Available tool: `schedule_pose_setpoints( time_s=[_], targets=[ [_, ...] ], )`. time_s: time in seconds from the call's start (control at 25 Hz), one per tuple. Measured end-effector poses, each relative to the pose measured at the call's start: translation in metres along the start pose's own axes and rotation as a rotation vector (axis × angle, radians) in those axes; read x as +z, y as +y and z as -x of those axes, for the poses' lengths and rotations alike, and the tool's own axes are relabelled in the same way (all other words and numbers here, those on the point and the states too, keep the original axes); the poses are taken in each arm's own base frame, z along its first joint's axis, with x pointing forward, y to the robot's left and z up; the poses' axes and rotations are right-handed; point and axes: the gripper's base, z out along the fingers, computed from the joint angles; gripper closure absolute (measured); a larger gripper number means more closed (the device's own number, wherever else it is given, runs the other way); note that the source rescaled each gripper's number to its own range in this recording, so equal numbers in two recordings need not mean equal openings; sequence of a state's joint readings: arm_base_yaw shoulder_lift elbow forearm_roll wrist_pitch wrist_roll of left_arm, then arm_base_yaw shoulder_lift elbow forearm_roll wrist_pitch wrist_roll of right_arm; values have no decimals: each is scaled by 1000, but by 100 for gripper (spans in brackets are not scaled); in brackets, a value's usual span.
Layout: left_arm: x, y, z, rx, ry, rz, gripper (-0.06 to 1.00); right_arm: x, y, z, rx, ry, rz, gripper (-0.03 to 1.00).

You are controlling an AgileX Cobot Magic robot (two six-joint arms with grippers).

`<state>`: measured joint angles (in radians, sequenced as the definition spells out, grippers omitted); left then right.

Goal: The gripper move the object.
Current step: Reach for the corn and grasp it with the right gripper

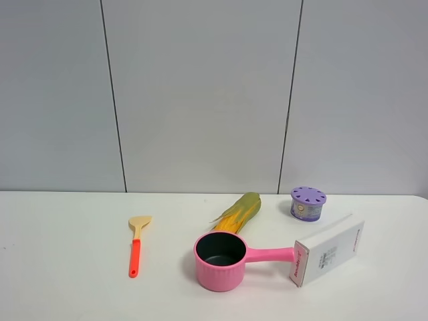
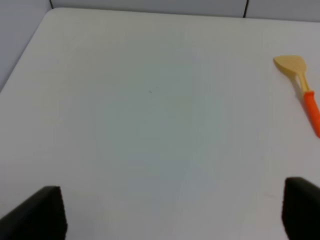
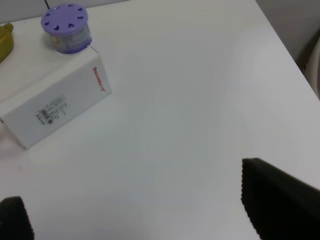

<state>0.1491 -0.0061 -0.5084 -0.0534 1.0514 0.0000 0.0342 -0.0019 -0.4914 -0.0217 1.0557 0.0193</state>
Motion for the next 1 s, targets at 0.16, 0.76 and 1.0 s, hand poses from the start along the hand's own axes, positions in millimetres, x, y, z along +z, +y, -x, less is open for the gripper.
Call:
schedule_pose_setpoints(
  time_s=[0.16,0.76,1.0],
  targets=[
    [0,0,0,0,0,0,-6,0,1,0,6,0,6,9],
    [0,0,0,0,0,0,-6,34,9,119,62,80,74,9],
    [0,0,0,0,0,0,-6,68,25,180,123,82,199,9]
  ],
)
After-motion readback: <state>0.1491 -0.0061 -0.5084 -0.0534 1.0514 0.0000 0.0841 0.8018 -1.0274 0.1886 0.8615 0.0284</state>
